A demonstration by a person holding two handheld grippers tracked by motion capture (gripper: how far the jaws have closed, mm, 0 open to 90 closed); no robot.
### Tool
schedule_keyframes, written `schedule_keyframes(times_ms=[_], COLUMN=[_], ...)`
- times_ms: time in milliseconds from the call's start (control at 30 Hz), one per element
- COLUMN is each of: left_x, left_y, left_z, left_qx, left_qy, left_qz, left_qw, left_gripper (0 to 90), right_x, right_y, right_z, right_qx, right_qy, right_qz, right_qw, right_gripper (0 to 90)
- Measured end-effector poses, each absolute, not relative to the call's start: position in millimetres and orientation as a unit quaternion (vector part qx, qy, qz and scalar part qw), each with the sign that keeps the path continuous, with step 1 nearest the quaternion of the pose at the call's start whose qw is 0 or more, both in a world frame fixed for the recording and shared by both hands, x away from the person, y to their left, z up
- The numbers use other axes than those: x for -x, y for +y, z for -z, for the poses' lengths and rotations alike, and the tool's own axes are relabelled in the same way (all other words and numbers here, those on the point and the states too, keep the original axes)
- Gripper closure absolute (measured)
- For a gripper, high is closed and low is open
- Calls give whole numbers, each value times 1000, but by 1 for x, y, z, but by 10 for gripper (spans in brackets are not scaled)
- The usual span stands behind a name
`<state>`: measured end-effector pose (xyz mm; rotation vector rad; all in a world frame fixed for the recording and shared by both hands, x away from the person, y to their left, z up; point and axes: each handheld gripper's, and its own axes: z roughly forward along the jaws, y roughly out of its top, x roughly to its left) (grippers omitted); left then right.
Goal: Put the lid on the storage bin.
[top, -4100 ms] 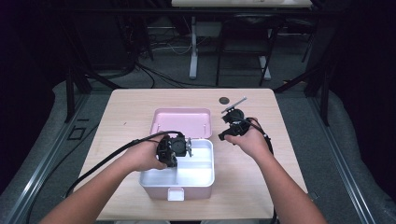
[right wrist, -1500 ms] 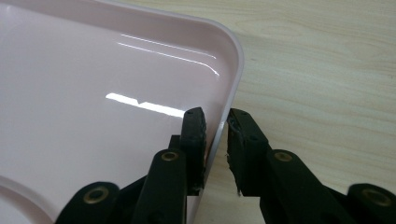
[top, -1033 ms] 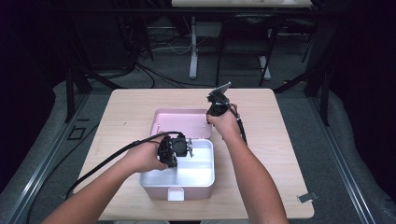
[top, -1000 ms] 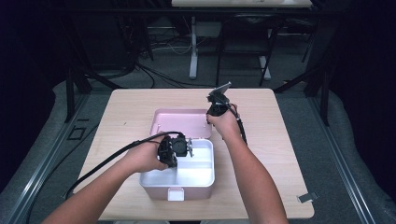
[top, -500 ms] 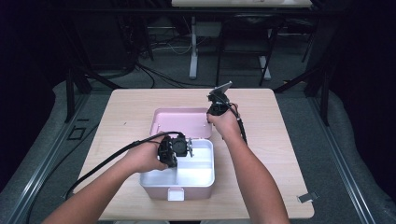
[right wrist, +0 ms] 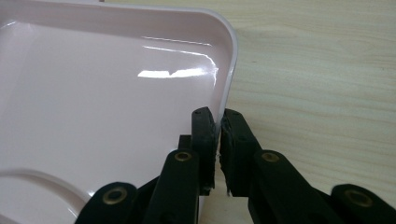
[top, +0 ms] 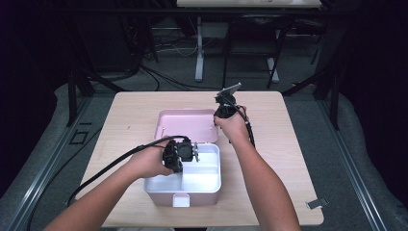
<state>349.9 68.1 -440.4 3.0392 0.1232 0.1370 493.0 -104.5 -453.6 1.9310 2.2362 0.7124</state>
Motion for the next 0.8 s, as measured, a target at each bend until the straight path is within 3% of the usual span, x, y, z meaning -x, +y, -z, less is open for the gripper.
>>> schedule_keyframes(times_ms=[800], left_x=[-349], left_y=[68], left_z=[440], left_qx=[-997], left_qy=[41], left_qz=[-46], left_qw=[47], left_gripper=[856], right_x=[-476], right_y=[-108], right_z=[425], right_qx=[-619], right_qy=[733], right_qz=[-271], right_qw=[81], right_gripper=[869])
